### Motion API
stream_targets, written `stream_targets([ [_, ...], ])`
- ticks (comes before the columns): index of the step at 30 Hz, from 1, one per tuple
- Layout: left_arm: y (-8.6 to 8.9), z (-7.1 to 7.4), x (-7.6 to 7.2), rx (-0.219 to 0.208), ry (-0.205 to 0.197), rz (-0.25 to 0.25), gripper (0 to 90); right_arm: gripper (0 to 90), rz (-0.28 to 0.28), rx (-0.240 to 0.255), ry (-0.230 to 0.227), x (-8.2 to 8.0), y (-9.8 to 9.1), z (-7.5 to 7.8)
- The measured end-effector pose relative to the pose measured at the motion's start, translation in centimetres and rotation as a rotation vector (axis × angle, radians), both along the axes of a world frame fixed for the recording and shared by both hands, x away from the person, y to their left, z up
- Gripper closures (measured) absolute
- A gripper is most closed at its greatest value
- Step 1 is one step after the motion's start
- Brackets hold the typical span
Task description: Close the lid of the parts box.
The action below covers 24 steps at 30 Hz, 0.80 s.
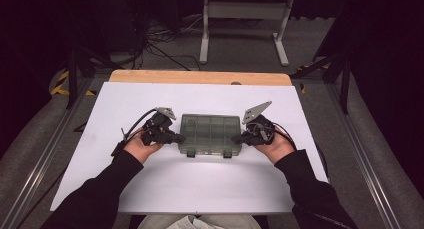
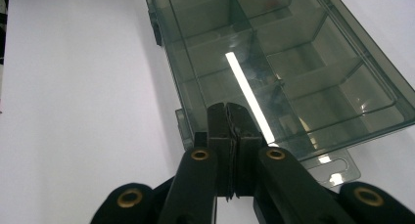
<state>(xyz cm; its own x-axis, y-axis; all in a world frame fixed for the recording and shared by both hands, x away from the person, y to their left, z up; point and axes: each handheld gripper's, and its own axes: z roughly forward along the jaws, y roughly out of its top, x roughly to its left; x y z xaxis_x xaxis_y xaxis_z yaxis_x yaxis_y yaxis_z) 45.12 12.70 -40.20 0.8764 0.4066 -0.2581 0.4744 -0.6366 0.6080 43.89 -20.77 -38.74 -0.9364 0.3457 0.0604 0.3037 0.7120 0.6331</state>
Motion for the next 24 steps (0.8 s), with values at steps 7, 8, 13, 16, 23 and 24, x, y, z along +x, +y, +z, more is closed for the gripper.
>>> stream_targets([
  [7,-0.02,-0.04,-0.22,0.001,-0.015,0.000,89.7,89.2,-0.009,-0.004,-0.006,-0.15,0.13,-0.28],
  [8,-0.03,-0.04,-0.26,0.001,-0.018,0.000,89.7,89.3,-0.011,-0.002,-0.005,-0.18,0.14,-0.32],
  [13,0.07,-0.08,-0.37,-0.008,-0.030,0.003,89.5,89.3,-0.015,-0.015,-0.013,-0.33,0.33,-0.46],
  [16,0.16,-0.18,-0.44,-0.017,-0.029,0.009,89.2,89.3,-0.021,-0.014,-0.018,-0.44,0.33,-0.50],
  [23,0.15,-0.26,-0.49,-0.016,-0.034,0.026,89.8,89.7,-0.039,-0.006,-0.029,-0.63,0.29,-0.67],
  [24,0.15,-0.26,-0.49,-0.016,-0.034,0.026,89.9,89.9,-0.044,-0.020,-0.041,-0.65,0.35,-0.75],
])
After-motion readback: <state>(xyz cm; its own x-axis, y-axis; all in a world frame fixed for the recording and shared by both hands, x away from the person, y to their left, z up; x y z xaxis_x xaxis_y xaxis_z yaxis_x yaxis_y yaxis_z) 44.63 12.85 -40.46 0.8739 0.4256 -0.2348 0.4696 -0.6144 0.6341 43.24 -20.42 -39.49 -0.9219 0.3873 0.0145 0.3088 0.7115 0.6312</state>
